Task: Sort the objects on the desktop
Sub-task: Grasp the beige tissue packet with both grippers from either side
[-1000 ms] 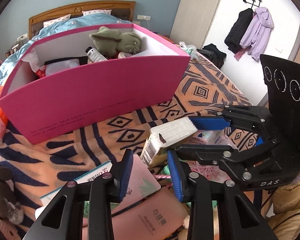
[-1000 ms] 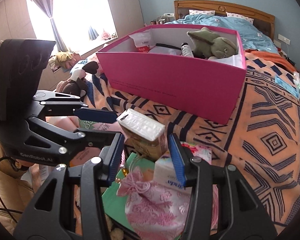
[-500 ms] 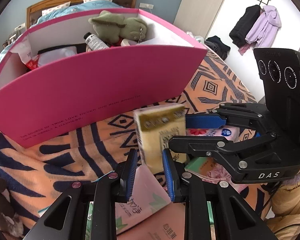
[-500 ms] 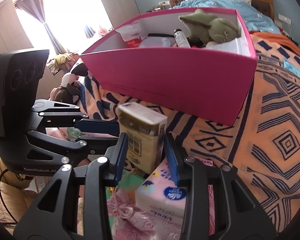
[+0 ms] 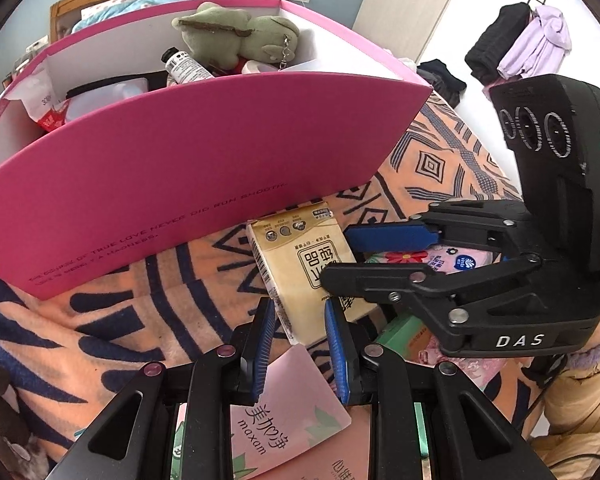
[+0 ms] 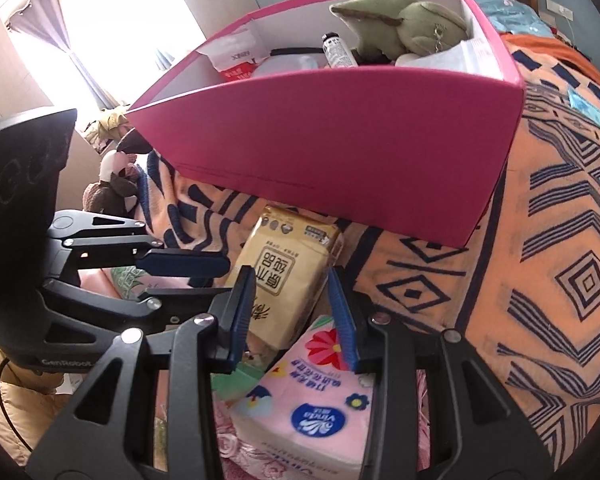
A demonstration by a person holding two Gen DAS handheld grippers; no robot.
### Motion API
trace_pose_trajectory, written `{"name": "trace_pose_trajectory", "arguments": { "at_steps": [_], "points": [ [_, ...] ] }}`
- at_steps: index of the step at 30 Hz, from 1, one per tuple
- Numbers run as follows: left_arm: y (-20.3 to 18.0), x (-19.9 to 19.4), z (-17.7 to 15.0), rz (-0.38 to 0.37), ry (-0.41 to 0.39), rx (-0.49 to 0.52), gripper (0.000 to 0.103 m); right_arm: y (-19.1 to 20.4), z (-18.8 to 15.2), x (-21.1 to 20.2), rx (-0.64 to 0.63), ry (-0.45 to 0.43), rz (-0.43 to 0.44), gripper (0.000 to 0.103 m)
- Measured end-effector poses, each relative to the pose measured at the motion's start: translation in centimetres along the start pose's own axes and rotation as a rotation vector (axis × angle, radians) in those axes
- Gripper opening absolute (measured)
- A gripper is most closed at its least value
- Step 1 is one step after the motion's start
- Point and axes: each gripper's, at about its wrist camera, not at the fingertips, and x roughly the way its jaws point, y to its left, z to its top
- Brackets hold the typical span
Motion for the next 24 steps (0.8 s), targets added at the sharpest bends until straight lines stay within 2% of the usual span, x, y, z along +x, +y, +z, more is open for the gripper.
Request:
{"name": "trace_pose_trajectory", "arguments": {
  "at_steps": [8,16,21,23,24],
  "points": [
    [-0.3,0.0,0.0,-0.011,0.001,0.001,0.023,-0.6,0.1,0.8,0.027,0.009,0.043,0.040],
    [-1.2,-1.1,-0.1,-0.029,-0.024,0.014,0.023,-0.5,-0.3,-0.2,0.042,-0.041,0.057,0.039],
    [-2.1,-2.7,-0.1,-0.042,-0.071,0.038,0.020,0.1,-0.5,-1.3,0.032,-0.077,0.055,0.039],
    [-2.2,-3.1,0.1,-0.027,-0.080,0.057,0.019,0.4,-0.6,-1.6,0.028,-0.082,0.082,0.023],
    [-2.2,-3.0,0.1,-0.020,-0.079,0.063,0.019,0.7,-0.5,-1.7,0.024,-0.087,0.103,0.021]
  ]
}}
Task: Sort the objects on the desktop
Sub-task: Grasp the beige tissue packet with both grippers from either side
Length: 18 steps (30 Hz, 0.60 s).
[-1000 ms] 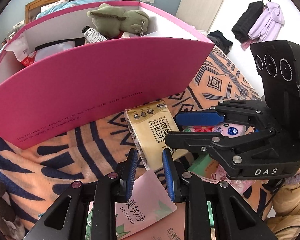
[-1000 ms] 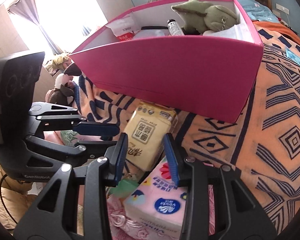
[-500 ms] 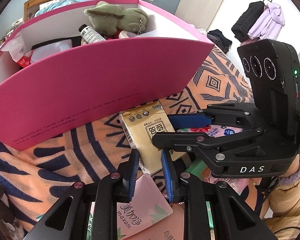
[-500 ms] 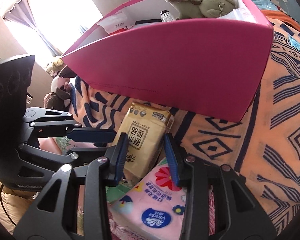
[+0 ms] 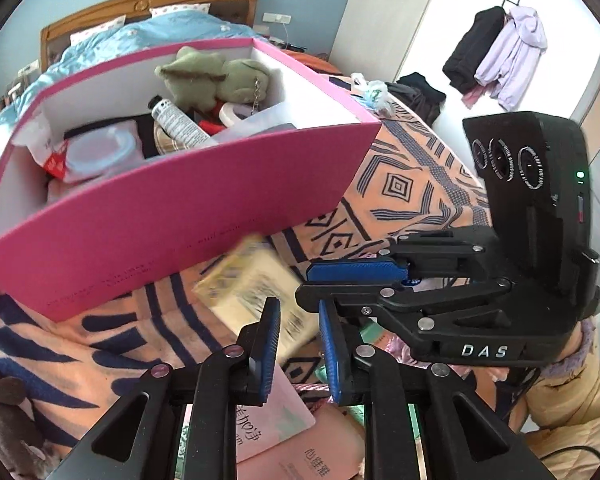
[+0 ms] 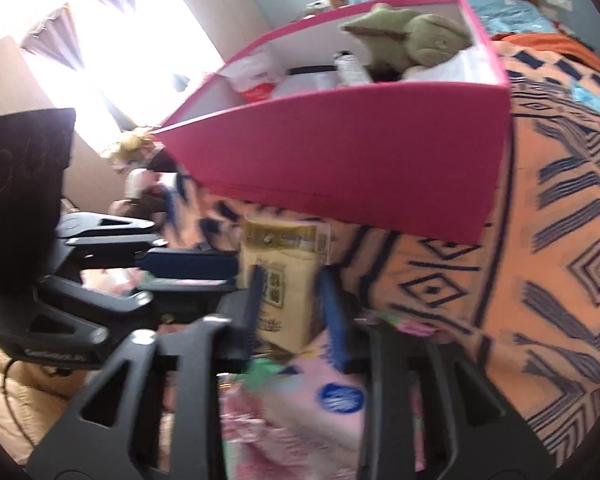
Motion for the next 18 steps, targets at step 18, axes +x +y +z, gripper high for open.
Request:
{"name": "trace_pose_trajectory", "arguments": {
  "at_steps": [18],
  "points": [
    [4.2,3.0,-0.2,0.007,0.138,-0.139,0.024,-0.6,2.2,3.3,-0.030,0.113,-0.061,0.042]
  ]
}}
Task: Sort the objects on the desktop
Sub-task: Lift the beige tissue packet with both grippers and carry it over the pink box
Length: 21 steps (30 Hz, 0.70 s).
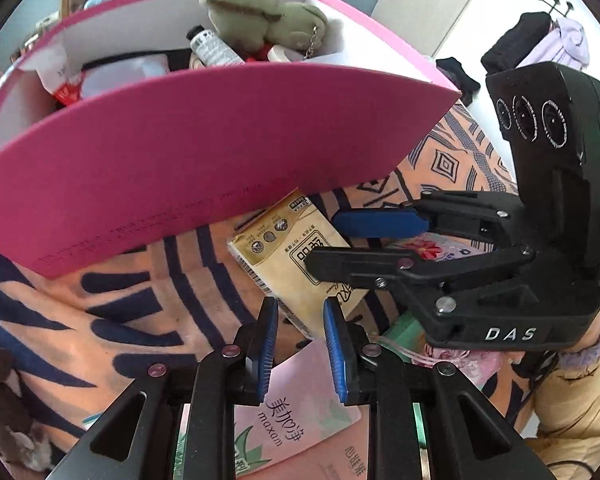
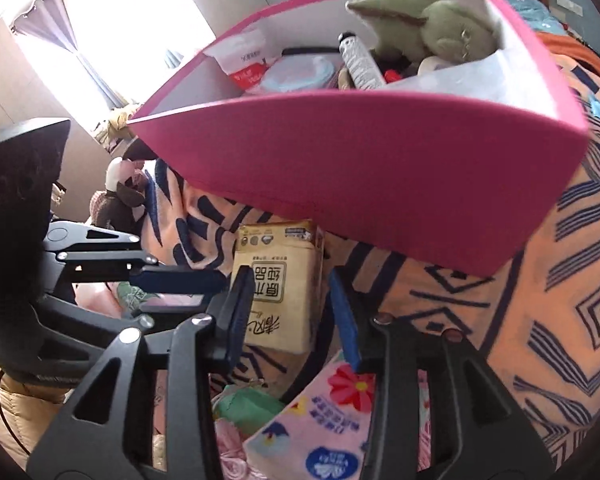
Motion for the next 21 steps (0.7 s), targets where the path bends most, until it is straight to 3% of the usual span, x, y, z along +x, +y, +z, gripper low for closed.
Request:
{"name": "trace_pose_trajectory", "arguments": {
  "at_steps": [7,21],
  "points": [
    [0.1,0.3,0.5,-0.051,-0.006,-0.012,0.023,-0.1,-0.6,0.8,0.006,0.015,0.020,0.040],
    [-2.8,-2.9,0.5,-0.023,-0.109,0.075,0.023,1.3,-1.5,-3.0,0.024,-0.134,0.037,0.040]
  ]
}}
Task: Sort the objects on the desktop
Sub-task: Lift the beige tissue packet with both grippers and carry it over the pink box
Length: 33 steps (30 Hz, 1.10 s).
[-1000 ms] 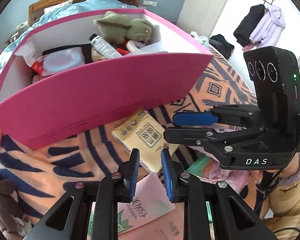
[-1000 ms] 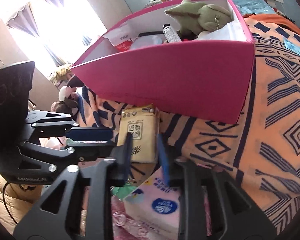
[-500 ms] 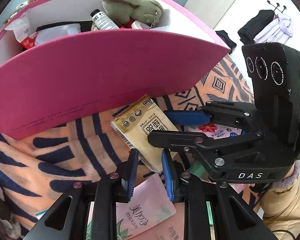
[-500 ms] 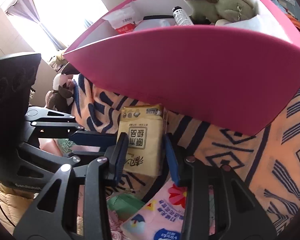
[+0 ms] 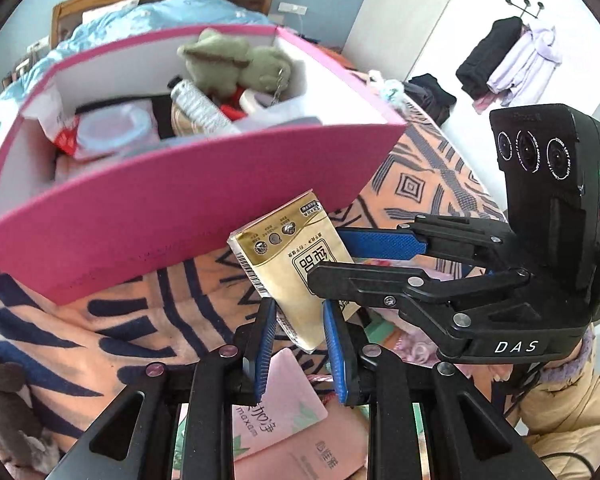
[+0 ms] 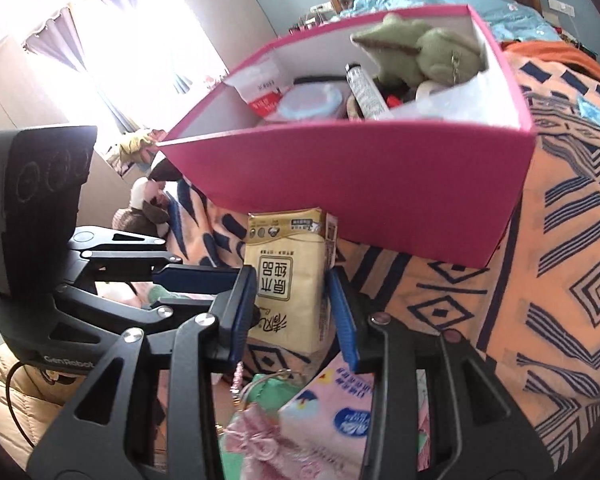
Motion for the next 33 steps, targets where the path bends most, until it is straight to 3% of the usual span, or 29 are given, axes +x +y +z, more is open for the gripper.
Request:
{"name": "trace_pose_trajectory", "arguments": {
  "at_steps": [14,33],
  "points": [
    [-0.8,-4.1,0.6,0.009,-0.075,0.060,0.023,1.9,1.3,-3.6,-0.047,-0.097,-0.011,0.040],
    [-2.0,-6.3,3.3,0.039,-0.134,0.114,0.023,2.7,3.7,-6.3,-0.090,-0.169,-0.019,0.041]
  ]
}}
